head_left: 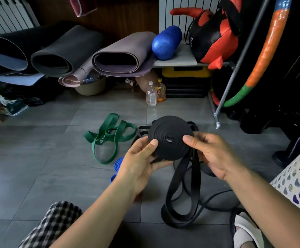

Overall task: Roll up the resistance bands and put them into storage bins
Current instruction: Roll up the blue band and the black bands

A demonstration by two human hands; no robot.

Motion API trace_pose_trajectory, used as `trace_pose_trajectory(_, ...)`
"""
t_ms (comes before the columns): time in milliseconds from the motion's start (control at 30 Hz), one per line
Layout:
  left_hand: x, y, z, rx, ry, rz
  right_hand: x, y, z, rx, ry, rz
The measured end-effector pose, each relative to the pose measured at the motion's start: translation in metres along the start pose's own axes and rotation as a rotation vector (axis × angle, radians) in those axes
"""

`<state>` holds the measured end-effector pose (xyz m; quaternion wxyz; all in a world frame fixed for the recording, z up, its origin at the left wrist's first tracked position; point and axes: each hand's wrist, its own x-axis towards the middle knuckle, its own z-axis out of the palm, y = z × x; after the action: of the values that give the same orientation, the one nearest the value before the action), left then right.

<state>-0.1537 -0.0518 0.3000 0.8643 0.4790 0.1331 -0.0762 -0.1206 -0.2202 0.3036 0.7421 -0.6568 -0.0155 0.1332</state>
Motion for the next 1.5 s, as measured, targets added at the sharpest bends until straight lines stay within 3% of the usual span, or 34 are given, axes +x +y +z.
trace_pose_trajectory(133, 0.010, 0.022, -0.009, 0.698, -0.137, 0.288, -0.001, -0.011, -0.006, -0.317, -0.105, -0.058)
trace_pose_trajectory(233, 0.009, 0.025, -0.005, 0.885, -0.329, 0.354, -0.004, -0.011, 0.001, -0.508, -0.227, -0.080)
trace_pose_trajectory(333, 0.007, 0.023, 0.004, 0.968, -0.295, 0.437, -0.005, -0.010, 0.003, -0.456, -0.219, -0.084)
trace_pose_trajectory(433, 0.007, 0.016, 0.007, 0.909, -0.168, 0.506, -0.004, -0.013, 0.002, -0.300, -0.178, -0.062)
trace_pose_trajectory(633, 0.004, 0.017, 0.010, 0.442, 0.144, 0.452, -0.005, 0.004, 0.011, -0.007, -0.116, 0.010)
trace_pose_trajectory(733, 0.004, 0.013, 0.010, 0.290, 0.200, 0.370, -0.004, 0.007, 0.014, 0.022, -0.094, 0.010)
trace_pose_trajectory(800, 0.005, 0.018, 0.005, 0.350, 0.127, 0.309, -0.003, 0.002, 0.009, -0.043, -0.122, 0.003)
trace_pose_trajectory(900, 0.006, 0.032, -0.002, 0.587, -0.109, 0.245, -0.002, -0.006, 0.002, -0.258, -0.192, -0.023)
trace_pose_trajectory(1000, 0.005, 0.026, 0.001, 0.929, -0.229, 0.327, -0.003, -0.007, 0.005, -0.489, -0.218, -0.058)
trace_pose_trajectory(1067, 0.005, 0.020, 0.005, 0.932, -0.162, 0.390, -0.004, -0.006, 0.007, -0.364, -0.203, -0.064)
trace_pose_trajectory(1167, 0.006, 0.023, 0.003, 0.753, 0.001, 0.405, -0.002, -0.006, -0.003, -0.191, -0.222, -0.011)
trace_pose_trajectory(1300, 0.010, 0.039, -0.009, 0.547, 0.131, 0.427, -0.004, 0.007, -0.022, -0.534, -0.308, 0.142)
trace_pose_trajectory(1400, 0.010, 0.044, -0.011, 0.470, 0.157, 0.412, -0.004, 0.021, -0.022, -0.636, -0.130, 0.102)
trace_pose_trajectory(1500, 0.009, 0.046, -0.012, 0.430, 0.192, 0.417, -0.003, 0.029, -0.020, -0.412, 0.052, 0.172)
